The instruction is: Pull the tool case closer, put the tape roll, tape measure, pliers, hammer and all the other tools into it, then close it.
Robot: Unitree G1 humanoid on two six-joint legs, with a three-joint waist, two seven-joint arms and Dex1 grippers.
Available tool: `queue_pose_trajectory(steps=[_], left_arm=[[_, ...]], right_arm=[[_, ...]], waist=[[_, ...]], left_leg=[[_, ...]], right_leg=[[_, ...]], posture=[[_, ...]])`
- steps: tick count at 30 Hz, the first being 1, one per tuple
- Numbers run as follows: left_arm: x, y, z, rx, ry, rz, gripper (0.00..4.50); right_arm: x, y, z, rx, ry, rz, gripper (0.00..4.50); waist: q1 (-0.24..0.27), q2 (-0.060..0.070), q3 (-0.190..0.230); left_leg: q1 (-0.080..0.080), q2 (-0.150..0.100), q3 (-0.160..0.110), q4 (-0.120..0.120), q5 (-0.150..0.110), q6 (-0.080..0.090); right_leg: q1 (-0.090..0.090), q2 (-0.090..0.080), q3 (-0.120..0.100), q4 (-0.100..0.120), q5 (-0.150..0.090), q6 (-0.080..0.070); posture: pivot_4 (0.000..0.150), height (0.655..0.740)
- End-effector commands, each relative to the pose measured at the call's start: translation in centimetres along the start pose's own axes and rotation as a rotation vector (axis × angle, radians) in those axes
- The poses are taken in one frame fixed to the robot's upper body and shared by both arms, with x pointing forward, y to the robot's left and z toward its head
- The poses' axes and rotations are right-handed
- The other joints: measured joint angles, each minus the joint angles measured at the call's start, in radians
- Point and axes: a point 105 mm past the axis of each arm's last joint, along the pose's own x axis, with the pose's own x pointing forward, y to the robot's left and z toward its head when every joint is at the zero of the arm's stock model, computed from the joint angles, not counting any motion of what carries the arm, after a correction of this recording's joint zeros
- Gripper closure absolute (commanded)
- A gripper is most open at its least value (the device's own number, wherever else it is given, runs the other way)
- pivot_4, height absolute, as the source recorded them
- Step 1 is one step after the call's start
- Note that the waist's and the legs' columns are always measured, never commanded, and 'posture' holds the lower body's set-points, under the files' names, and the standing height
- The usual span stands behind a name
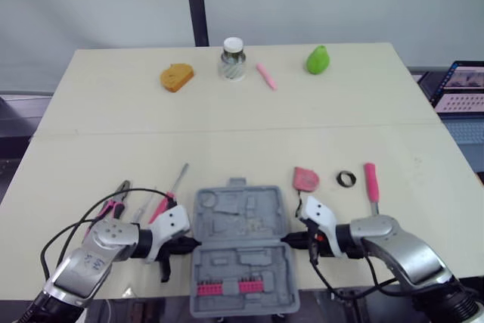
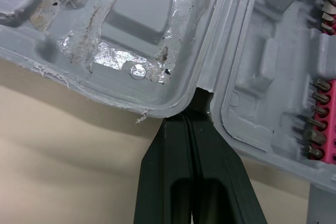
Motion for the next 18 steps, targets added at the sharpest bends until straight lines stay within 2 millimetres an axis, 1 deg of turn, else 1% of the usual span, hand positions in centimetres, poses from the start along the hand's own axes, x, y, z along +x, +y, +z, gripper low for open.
queue_pose_trajectory(steps=[1, 18], left_arm=[[0.36, -1.09, -0.55, -0.016, 0.018, -0.048, 4.46], [0.55, -1.34, -0.64, -0.023, 0.014, -0.052, 4.46]], right_arm=[[0.12, 1.35, 0.99, -0.040, -0.032, 0.065, 4.50], [0.06, 1.45, 0.82, -0.037, -0.025, 0.071, 4.50]], waist=[[0.000, 0.000, 0.000], [0.000, 0.000, 0.000]], left_leg=[[0.000, 0.000, 0.000, 0.000, 0.000, 0.000], [0.000, 0.000, 0.000, 0.000, 0.000, 0.000]], right_leg=[[0.000, 0.000, 0.000, 0.000, 0.000, 0.000], [0.000, 0.000, 0.000, 0.000, 0.000, 0.000]], posture=[[0.150, 0.7400], [0.150, 0.7400]])
